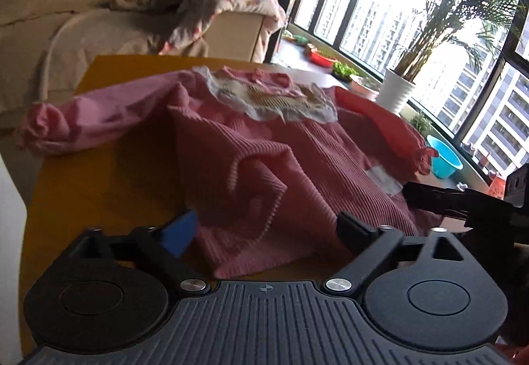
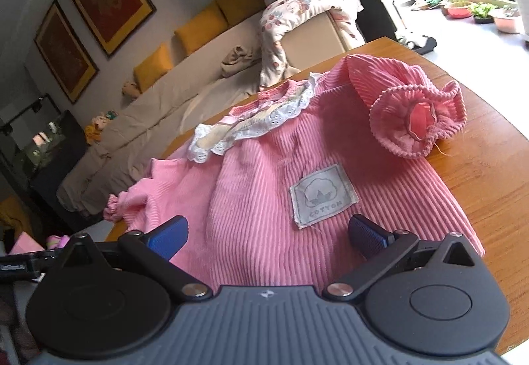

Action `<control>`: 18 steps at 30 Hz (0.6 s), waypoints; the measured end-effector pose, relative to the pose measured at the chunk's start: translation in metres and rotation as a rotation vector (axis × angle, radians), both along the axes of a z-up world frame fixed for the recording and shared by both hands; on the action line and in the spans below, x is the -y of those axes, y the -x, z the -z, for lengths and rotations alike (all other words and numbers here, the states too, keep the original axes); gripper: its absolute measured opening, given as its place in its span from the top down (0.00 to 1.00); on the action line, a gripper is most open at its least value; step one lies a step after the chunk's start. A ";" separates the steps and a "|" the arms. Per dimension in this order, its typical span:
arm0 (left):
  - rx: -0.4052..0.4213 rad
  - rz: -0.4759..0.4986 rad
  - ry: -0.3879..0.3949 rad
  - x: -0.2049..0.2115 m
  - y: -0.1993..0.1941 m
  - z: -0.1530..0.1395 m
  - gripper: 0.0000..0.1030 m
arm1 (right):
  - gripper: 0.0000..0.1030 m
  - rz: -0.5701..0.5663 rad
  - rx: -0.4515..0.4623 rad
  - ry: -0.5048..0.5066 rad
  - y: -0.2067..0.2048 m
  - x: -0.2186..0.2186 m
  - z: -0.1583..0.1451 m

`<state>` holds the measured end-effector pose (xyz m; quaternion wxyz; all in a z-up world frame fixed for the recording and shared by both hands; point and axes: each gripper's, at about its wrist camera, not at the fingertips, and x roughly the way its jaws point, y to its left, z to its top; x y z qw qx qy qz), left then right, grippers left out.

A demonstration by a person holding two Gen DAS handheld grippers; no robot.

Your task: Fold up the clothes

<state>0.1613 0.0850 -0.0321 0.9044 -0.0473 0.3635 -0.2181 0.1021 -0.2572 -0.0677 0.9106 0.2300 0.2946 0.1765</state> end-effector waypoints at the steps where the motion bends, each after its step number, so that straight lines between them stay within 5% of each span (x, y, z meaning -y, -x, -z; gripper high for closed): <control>1: -0.005 -0.006 -0.016 0.002 0.000 0.001 0.00 | 0.00 -0.006 0.006 -0.005 0.001 0.001 0.001; 7: 0.009 -0.081 -0.245 0.020 -0.002 0.011 0.00 | 0.00 -0.039 0.037 0.052 0.004 -0.005 0.000; 18: 0.016 -0.075 -0.227 0.034 -0.007 0.024 0.00 | 0.00 -0.030 0.079 0.140 0.013 -0.015 0.002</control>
